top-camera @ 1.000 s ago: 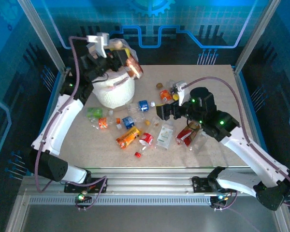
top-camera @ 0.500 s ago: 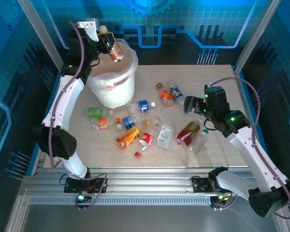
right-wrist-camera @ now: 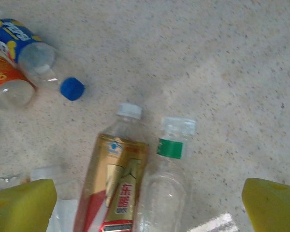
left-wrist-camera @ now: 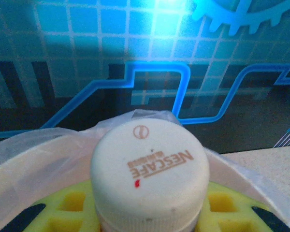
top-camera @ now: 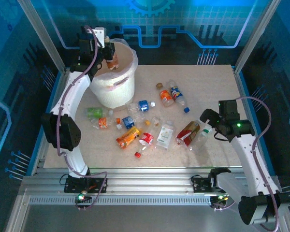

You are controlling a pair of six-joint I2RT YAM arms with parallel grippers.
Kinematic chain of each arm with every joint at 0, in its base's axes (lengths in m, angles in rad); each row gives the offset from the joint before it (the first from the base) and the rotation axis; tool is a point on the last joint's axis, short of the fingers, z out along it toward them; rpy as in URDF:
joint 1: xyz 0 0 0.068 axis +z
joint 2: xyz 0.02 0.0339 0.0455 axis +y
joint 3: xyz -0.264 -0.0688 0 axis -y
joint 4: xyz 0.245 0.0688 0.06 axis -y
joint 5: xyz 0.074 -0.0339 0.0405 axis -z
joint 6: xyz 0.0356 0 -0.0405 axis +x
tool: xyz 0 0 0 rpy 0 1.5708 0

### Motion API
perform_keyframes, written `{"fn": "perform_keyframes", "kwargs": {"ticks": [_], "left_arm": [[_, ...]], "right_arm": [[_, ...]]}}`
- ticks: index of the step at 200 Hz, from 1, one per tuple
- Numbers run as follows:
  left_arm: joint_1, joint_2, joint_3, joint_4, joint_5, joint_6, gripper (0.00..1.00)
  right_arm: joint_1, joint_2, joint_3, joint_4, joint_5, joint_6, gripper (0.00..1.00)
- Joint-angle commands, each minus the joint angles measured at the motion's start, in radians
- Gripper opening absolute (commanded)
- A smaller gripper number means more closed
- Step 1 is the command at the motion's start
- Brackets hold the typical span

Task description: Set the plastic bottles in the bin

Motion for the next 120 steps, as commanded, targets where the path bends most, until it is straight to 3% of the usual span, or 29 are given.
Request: {"fn": "perform_keyframes", "kwargs": {"ticks": [1,71,120], "left_arm": [[0.015,0.026,-0.010,0.009,-0.026,0.032,0.23],[0.017,0.089,-0.023,0.001,-0.028,0.036,0.31],[0.017,0.103,-0.020,-0.015,-0.021,0.030,0.55]], "right_arm": [[-0.029,-0.040,-0.061,-0.054,-0.041,0.014,1.00],[-0.044,-0.086,-0.205,-0.011,-0.078,0.039,0.97],[-0.045,-0.097,-0.292,0.060,-0.130,0.061,0.97]]}}
